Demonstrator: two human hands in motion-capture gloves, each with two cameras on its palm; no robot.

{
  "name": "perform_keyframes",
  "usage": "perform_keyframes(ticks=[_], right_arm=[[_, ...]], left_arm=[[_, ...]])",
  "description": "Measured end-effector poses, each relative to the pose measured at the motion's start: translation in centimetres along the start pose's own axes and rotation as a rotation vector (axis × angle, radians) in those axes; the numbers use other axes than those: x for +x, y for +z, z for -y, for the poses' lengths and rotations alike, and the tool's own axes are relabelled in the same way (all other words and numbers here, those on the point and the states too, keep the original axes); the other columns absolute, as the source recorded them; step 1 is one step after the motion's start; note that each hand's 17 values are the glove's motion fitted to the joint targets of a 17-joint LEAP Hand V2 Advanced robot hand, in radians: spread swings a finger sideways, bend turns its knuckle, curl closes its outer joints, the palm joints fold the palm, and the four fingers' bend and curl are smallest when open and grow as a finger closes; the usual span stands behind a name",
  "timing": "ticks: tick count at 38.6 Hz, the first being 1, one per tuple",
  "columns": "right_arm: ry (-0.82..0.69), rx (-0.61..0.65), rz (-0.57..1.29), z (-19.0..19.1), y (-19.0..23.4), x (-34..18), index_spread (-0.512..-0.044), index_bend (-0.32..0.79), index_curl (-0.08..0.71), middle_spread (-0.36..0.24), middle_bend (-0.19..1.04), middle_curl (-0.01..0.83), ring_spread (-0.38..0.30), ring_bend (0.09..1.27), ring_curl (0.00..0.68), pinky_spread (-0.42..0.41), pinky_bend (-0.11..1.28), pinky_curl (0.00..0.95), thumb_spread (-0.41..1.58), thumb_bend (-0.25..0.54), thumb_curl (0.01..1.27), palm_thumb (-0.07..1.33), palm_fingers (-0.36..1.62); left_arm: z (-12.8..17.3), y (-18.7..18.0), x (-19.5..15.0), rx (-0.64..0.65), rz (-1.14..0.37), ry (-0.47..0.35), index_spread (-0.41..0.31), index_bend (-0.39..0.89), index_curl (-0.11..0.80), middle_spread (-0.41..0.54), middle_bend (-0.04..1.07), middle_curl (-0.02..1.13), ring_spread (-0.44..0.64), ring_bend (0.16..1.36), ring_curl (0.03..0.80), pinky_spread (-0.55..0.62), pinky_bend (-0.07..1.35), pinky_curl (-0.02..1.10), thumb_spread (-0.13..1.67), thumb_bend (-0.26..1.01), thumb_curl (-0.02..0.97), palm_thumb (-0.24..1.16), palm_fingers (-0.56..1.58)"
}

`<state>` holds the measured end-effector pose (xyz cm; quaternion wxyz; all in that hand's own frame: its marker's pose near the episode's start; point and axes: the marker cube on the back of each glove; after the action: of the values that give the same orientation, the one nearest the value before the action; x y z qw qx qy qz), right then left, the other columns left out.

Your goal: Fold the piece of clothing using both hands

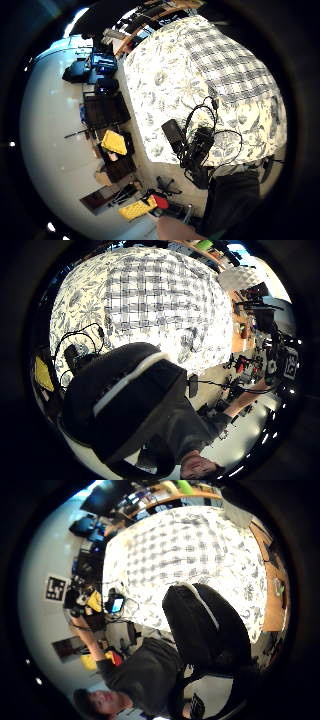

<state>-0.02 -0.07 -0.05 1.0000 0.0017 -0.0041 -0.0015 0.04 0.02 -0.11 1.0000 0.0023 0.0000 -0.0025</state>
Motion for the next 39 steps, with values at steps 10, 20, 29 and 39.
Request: perform_keyframes(ticks=[10, 20, 29, 39], right_arm=[[-0.015, 0.021, 0.033, 0.9, -1.0, 0.2, -0.284, 0.20, 0.188, 0.021, 0.17, 0.111, 0.114, 0.31, 0.141, 0.204, 0.41, 0.192, 0.94, 0.217, 0.08, 0.36, 0.32], [-0.010, -0.014, 0.036, 2.9, -0.2, 1.4, -0.321, 0.17, 0.245, 0.024, 0.18, 0.174, 0.134, 0.32, 0.182, 0.234, 0.39, 0.235, 1.16, 0.159, 0.10, 0.34, 0.31], [-0.064, -0.101, 0.009, 2.5, 1.6, 0.8, -0.330, 0.13, 0.251, 0.015, 0.19, 0.221, 0.133, 0.36, 0.221, 0.240, 0.40, 0.267, 1.20, 0.108, 0.13, 0.34, 0.30], [-0.089, -0.182, -0.007, 4.1, 5.7, 0.6, -0.334, 0.10, 0.224, 0.023, 0.19, 0.261, 0.133, 0.41, 0.258, 0.240, 0.46, 0.309, 1.17, 0.062, 0.16, 0.38, 0.25]], left_arm=[[0.1, -0.9, -0.3, 0.017, -0.003, -0.021, -0.029, 0.21, 0.173, 0.197, 0.13, 0.06, 0.26, 0.51, 0.174, 0.31, 0.39, 0.17, 0.76, -0.02, 0.064, -0.01, 0.25], [0.5, -0.3, -1.1, 0.017, -0.051, -0.020, -0.033, 0.19, 0.250, 0.231, 0.14, 0.09, 0.31, 0.55, 0.208, 0.36, 0.41, 0.22, 0.92, -0.03, 0.110, -0.02, 0.20], [0.0, 0.7, 0.1, -0.021, -0.023, 0.001, -0.020, 0.15, 0.273, 0.248, 0.15, 0.12, 0.32, 0.59, 0.234, 0.38, 0.45, 0.26, 0.96, -0.02, 0.152, 0.00, 0.15], [2.6, 4.6, 2.2, -0.069, -0.007, 0.075, -0.016, 0.13, 0.265, 0.258, 0.17, 0.16, 0.33, 0.64, 0.257, 0.38, 0.49, 0.30, 0.95, -0.02, 0.196, 0.04, 0.09]])
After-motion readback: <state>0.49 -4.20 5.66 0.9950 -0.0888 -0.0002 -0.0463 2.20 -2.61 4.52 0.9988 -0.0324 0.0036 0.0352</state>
